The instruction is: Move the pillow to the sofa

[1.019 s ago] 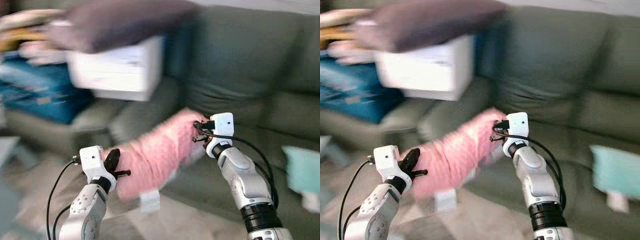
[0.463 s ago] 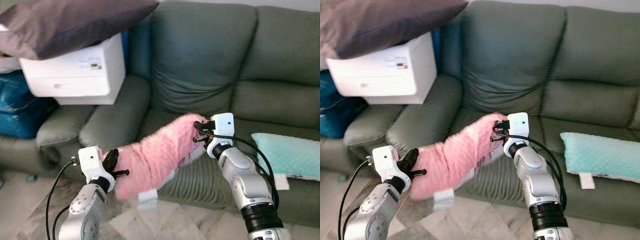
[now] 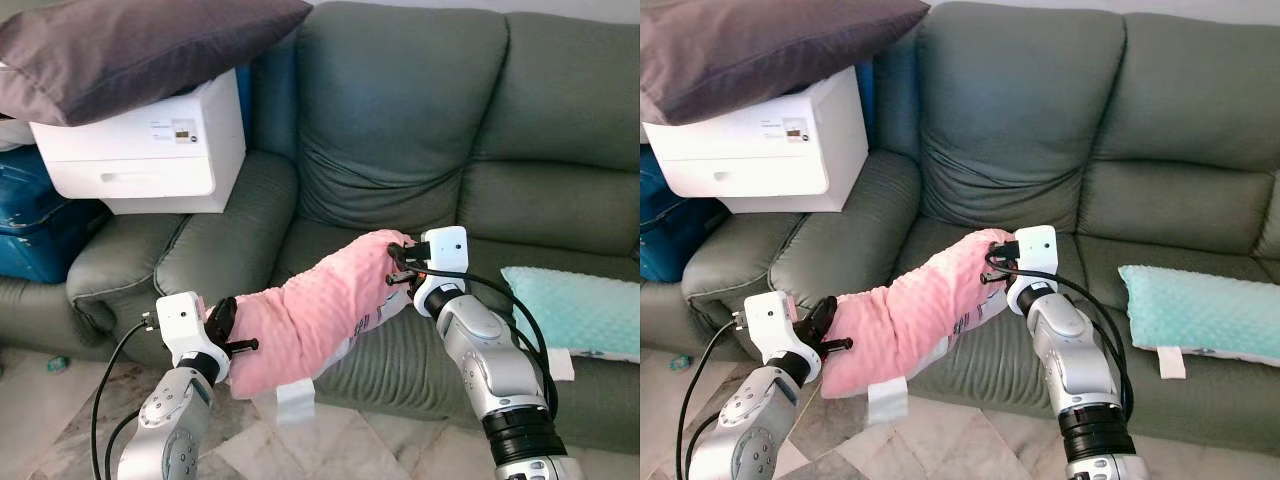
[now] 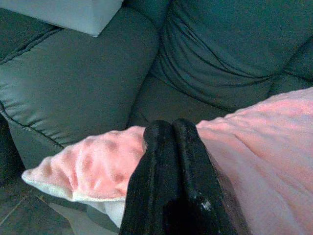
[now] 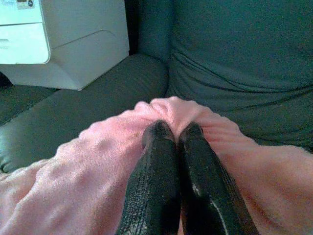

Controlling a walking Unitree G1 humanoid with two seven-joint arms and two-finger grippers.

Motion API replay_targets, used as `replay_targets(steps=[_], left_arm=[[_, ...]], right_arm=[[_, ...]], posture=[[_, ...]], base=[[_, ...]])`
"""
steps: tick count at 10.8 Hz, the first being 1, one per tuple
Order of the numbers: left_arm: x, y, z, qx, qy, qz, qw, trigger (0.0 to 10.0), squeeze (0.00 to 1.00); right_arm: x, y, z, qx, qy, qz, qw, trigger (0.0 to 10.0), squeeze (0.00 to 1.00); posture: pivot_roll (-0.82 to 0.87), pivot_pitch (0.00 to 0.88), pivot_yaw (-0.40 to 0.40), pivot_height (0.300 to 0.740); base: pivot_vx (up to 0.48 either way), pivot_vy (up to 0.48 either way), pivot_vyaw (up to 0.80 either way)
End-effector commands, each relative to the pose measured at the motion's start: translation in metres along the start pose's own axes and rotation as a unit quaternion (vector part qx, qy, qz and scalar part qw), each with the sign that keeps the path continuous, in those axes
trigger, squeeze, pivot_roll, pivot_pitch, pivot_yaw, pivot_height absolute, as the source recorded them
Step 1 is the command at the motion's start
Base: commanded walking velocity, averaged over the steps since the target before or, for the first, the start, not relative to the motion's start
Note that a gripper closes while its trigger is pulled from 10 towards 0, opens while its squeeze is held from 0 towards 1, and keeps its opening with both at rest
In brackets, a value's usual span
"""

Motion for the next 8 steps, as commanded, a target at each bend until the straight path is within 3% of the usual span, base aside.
replay_targets(steps=[1, 5, 8], left_arm=[[0.0009, -0.0005, 0.0011, 0.001, 0.003, 0.002, 1.0, 10.0, 0.0], [0.0025, 0.0041, 0.0013, -0.012, 0.01, 0.003, 1.0, 10.0, 0.0], [0.0015, 0.0064, 0.0012, -0.019, 0.009, -0.001, 1.0, 10.0, 0.0]], right_arm=[[0.0082, -0.0019, 0.002, 0.003, 0.01, -0.002, 1.0, 10.0, 0.0], [0.0089, -0.0006, 0.0014, 0.001, 0.011, -0.004, 1.0, 10.0, 0.0], [0.0092, -0.0001, 0.0017, 0.001, 0.01, -0.005, 1.0, 10.0, 0.0]], posture=[[-0.23, 0.0, 0.031, 0.74], [-0.23, 0.0, 0.03, 0.74], [-0.24, 0.0, 0.028, 0.74]], base=[[0.0, 0.0, -0.8], [0.0, 0.0, -0.8], [0.31, 0.0, -0.8]])
Point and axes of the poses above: a point about 5 cm out from each wrist's last joint towards the gripper, its own z axis pointing out of the wrist towards the gripper, its own x axis along the axis of the wrist's last joint, y = z × x, the point moved 6 cm from there along z, pointing out of the wrist towards the gripper, and after that the axes turned 11 degrees about z, right-handed, at the moved point
